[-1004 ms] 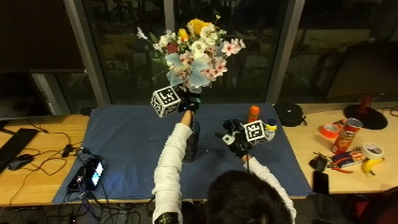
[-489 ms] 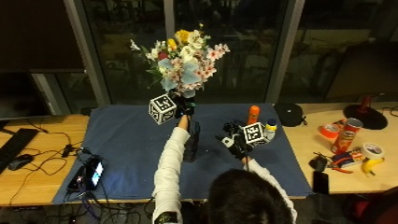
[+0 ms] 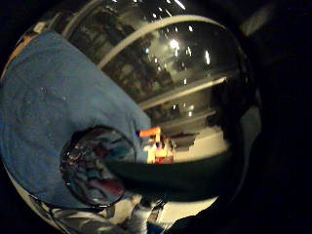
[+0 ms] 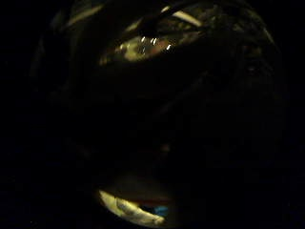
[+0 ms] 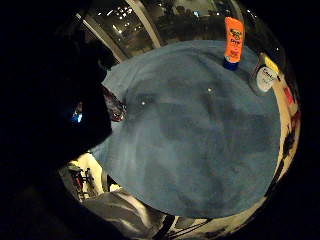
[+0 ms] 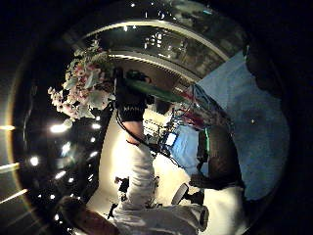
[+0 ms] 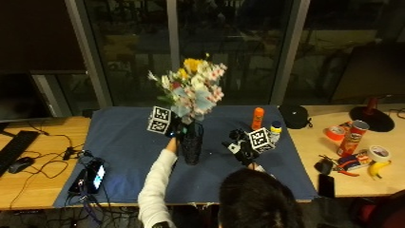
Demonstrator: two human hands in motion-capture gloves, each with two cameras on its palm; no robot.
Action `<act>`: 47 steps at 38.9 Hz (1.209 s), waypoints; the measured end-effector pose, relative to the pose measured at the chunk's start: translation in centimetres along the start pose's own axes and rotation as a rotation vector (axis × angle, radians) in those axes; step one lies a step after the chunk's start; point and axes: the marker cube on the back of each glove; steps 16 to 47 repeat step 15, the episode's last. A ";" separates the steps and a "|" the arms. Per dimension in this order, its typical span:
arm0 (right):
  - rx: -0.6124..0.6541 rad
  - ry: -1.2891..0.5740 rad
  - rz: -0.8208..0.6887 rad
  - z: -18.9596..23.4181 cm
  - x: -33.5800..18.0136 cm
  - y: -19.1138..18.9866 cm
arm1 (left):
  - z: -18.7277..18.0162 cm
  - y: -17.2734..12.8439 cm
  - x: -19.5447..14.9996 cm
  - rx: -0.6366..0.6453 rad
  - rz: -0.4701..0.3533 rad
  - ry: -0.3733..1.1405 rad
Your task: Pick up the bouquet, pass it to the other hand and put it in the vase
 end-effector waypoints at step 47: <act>-0.030 0.101 -0.047 -1.1 2.7 2.6 | -10.9 7.7 -17.5 -0.506 -0.106 -0.275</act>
